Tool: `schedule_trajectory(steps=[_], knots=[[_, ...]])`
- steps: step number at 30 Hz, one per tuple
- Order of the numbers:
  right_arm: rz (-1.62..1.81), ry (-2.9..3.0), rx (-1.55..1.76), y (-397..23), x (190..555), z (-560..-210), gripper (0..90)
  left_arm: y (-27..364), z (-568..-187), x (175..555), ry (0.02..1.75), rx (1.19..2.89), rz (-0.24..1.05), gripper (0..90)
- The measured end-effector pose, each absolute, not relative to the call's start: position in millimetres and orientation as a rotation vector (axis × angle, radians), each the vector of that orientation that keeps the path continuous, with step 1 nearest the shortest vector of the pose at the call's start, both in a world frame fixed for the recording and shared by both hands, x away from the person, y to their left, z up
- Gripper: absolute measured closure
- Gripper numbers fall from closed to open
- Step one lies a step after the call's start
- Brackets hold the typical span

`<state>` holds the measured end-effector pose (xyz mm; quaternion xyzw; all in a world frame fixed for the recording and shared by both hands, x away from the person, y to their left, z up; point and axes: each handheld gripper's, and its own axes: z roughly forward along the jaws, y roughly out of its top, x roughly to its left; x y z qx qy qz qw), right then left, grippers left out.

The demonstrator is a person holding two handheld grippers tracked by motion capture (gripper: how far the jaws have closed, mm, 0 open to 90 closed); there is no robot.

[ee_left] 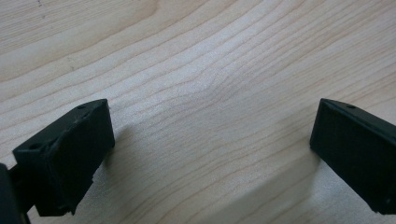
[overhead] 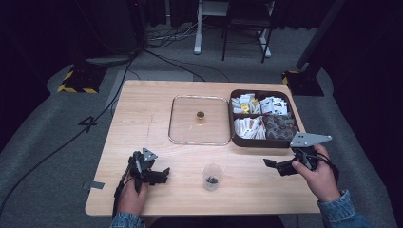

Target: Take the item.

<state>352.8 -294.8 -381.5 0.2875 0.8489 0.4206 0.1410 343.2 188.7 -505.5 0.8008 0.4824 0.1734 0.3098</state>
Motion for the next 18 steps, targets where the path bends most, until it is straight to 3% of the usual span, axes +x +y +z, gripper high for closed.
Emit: schedule_trajectory(steps=[18], knots=[[1.093, 2.415, 0.916, -341, 369, -430, 16.3, 189, -506, 343, 1.274, 2.116, 0.458, 0.2]])
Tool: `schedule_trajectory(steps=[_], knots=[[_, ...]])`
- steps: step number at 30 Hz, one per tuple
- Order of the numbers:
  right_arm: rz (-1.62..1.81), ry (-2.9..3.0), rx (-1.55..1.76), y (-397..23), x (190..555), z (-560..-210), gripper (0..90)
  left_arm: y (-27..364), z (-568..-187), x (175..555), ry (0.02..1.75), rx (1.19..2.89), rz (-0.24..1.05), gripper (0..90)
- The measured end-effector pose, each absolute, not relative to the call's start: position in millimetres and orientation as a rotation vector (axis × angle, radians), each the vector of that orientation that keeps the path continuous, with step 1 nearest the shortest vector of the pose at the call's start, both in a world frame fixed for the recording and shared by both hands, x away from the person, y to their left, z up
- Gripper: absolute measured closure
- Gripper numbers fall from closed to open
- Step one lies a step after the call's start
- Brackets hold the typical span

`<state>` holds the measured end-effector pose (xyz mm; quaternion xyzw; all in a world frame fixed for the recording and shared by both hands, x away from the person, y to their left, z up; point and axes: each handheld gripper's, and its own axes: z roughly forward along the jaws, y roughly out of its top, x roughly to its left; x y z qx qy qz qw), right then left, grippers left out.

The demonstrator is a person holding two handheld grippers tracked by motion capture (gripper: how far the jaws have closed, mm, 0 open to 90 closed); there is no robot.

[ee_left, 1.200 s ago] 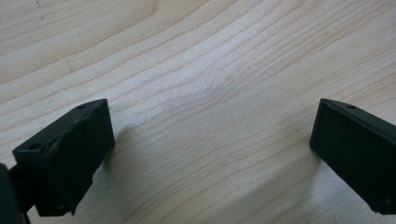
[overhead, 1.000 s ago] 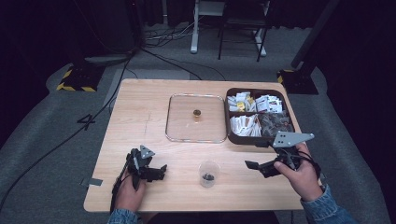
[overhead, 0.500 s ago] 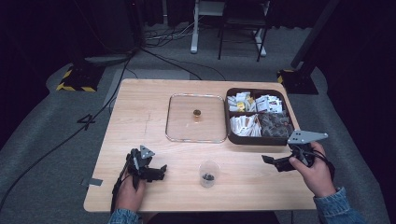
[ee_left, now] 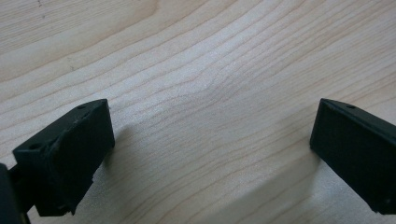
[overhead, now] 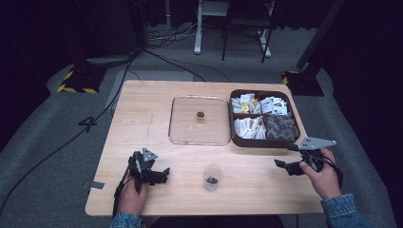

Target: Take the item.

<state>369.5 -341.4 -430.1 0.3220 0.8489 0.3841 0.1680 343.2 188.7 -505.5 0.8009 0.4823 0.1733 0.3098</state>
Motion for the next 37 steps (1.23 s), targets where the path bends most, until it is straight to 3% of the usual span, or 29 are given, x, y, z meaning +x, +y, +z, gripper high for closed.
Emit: schedule_trajectory(steps=[22, 37], knots=[[1.074, 2.407, 1.039, -354, 365, -502, 15.9, 188, -505, 343, 1.282, 2.113, 0.461, 0.1], [1.036, 2.379, 1.07, -350, 361, -504, 13.4, 187, -505, 343, 1.286, 2.113, 0.463, 0.1]])
